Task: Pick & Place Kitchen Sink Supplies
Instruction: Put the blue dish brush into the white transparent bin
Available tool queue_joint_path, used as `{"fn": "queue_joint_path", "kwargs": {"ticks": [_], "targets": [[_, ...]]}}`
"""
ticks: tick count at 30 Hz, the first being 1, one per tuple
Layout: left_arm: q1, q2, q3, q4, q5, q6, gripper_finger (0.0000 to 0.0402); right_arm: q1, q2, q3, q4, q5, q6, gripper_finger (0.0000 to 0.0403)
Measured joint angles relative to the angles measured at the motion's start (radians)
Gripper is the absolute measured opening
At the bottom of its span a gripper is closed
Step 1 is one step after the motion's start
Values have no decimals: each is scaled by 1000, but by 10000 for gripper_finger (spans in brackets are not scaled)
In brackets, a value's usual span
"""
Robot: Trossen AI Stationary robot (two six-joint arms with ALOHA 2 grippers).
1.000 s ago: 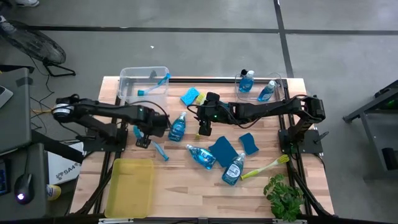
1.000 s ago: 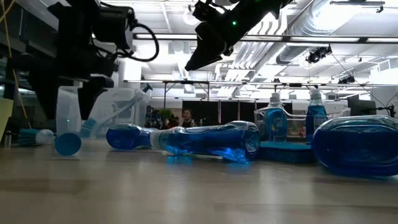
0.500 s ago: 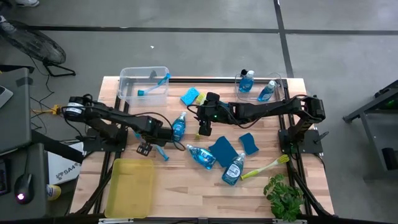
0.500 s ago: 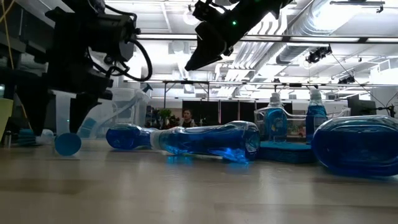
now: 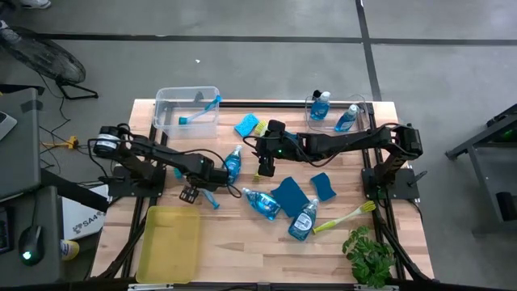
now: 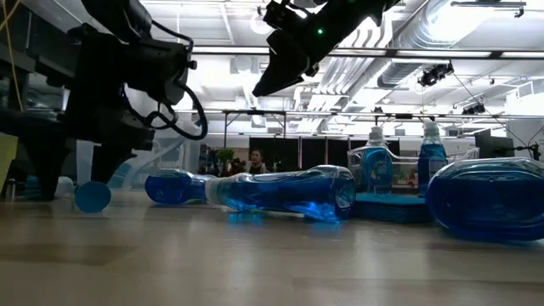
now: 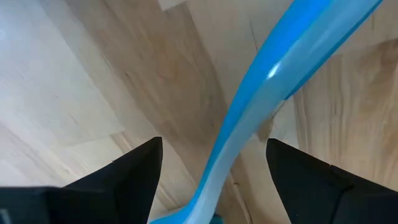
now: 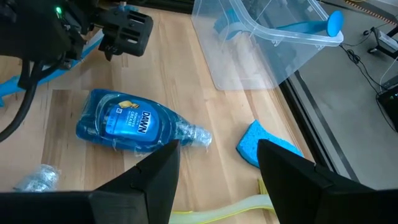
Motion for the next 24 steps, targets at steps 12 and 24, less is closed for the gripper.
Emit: {"fn": "queue_joint_path", "kwargs": {"ticks": [12,24], "targets": [[0,2,0,-9,-4,-24,163,0,0,0,-2,1,0,209],[0,1,0,-28,19,-60,37,0,0,0,-3,1,1,209]]}}
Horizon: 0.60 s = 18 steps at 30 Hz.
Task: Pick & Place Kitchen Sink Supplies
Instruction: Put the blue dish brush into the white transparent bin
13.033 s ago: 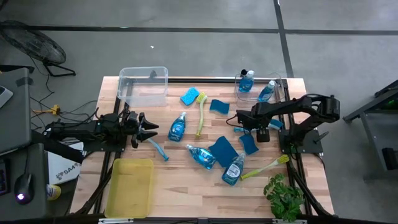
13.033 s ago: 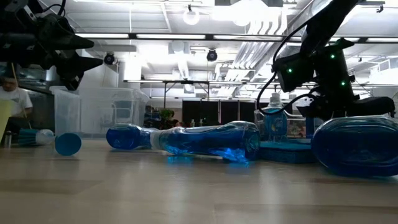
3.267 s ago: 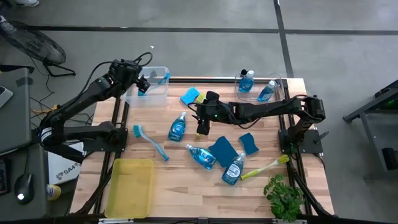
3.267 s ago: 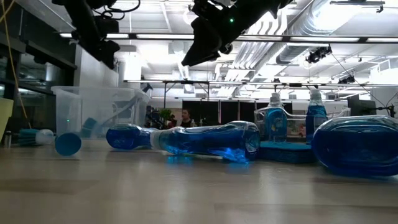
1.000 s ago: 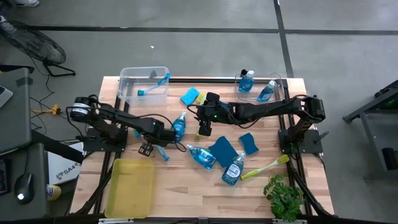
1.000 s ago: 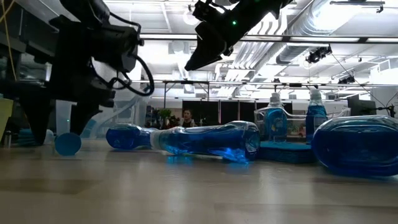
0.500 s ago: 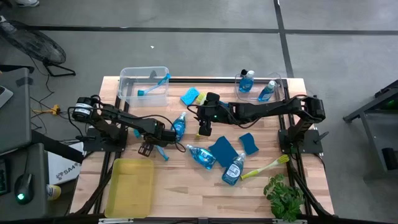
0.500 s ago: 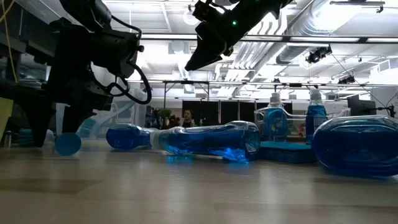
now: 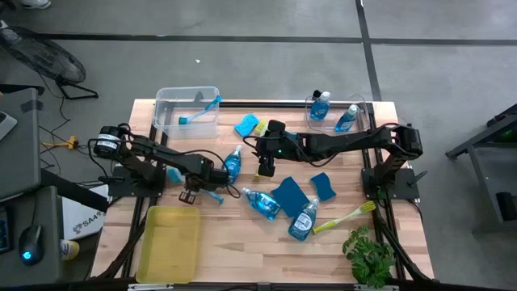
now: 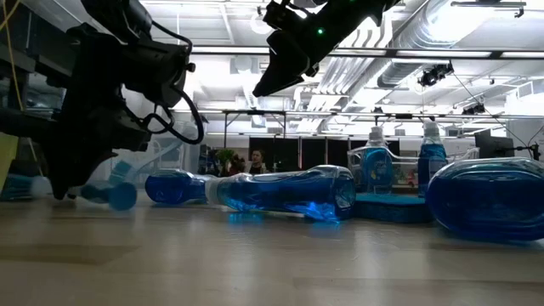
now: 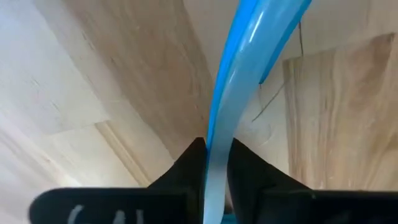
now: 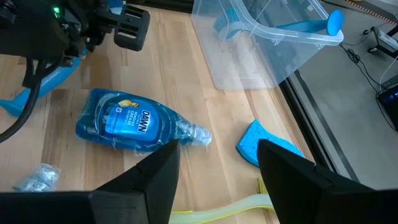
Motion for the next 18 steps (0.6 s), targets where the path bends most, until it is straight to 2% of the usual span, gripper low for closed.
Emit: {"fn": "queue_joint_path", "kwargs": {"ticks": [12,18], "targets": [[0,-9,13,-46,-55,-42,39,0,0,0,-12,16,3,209],[1,-10,82,-97,-119,-46,41,0,0,0,-52,85,18,209]]}}
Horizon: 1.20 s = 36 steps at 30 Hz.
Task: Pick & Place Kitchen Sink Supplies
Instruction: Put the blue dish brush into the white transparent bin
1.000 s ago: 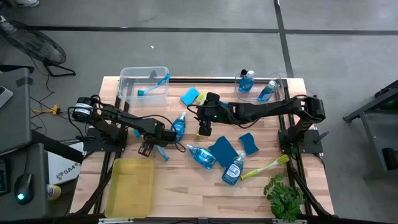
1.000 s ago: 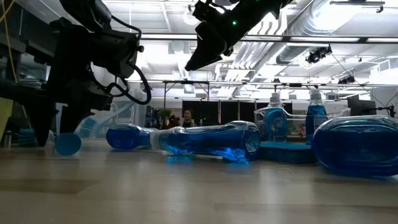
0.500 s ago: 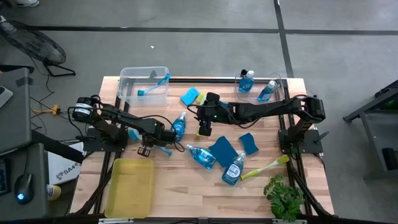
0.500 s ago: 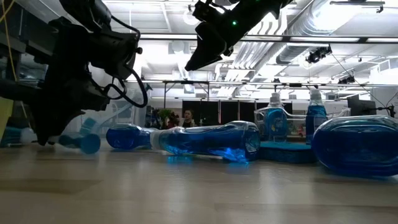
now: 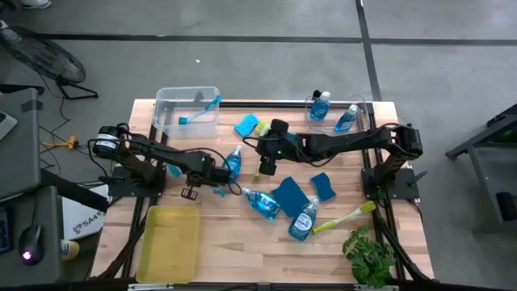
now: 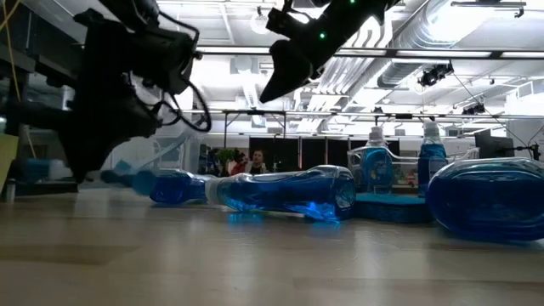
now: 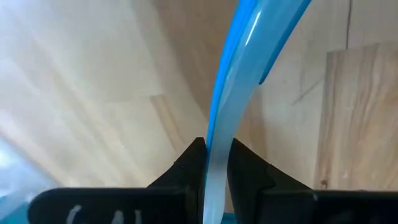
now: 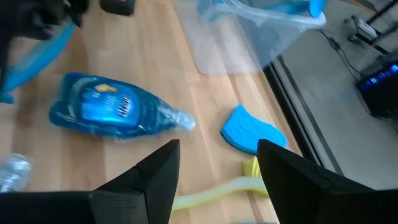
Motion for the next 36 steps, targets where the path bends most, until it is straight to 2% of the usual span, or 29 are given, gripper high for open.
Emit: {"fn": "queue_joint_path", "kwargs": {"ticks": [8,16,21,27,33,36], "targets": [[0,-39,84,-72,-76,4,43,0,0,0,-96,82,50,208],[0,-289,100,-66,-114,-5,43,0,0,0,-136,116,79,208],[0,-477,102,-31,-268,-23,43,0,0,0,-129,114,80,208],[0,-667,102,132,-472,3,44,0,0,0,-94,96,82,208],[22,-762,102,269,-707,68,44,0,0,0,-71,87,78,208],[95,-765,102,305,-748,90,44,0,0,0,-69,87,74,208]]}}
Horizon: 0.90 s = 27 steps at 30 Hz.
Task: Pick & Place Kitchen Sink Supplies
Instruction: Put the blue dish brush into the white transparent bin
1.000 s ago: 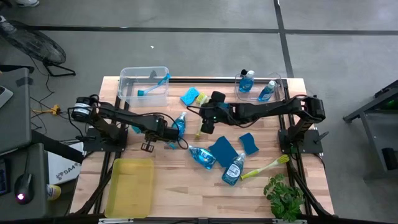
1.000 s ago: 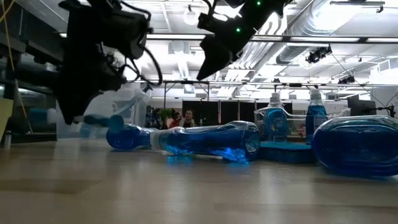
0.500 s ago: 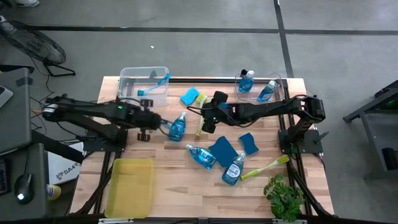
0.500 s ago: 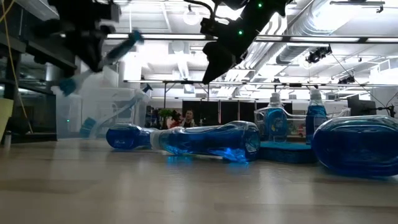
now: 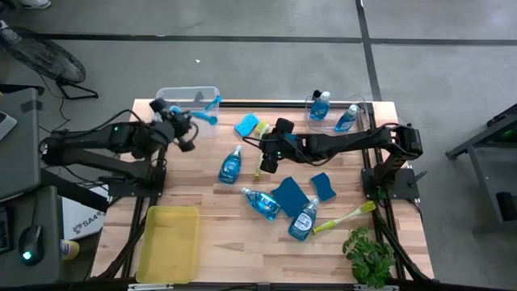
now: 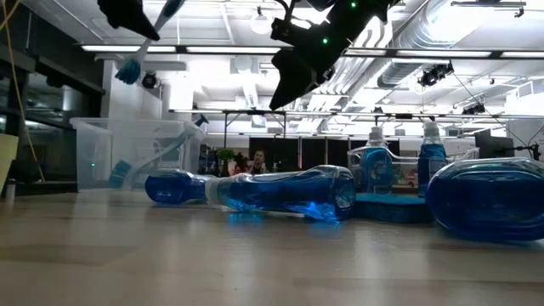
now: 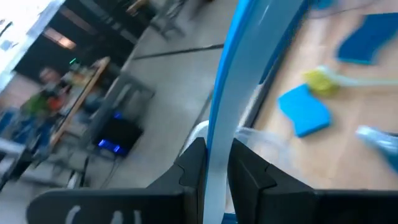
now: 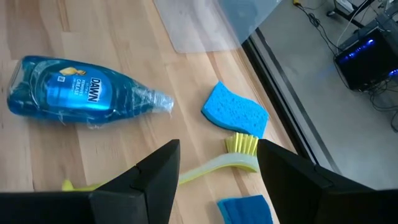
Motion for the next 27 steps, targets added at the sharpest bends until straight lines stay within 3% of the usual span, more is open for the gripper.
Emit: {"fn": "queue_joint_path", "kwargs": {"ticks": [8,18,27], "targets": [[306,40,0,44,113,-1,44,0,0,0,0,-2,5,208],[723,160,0,163,443,30,44,0,0,0,0,-13,5,208],[909,327,-1,135,578,-44,44,0,0,0,0,-16,-8,208]]}}
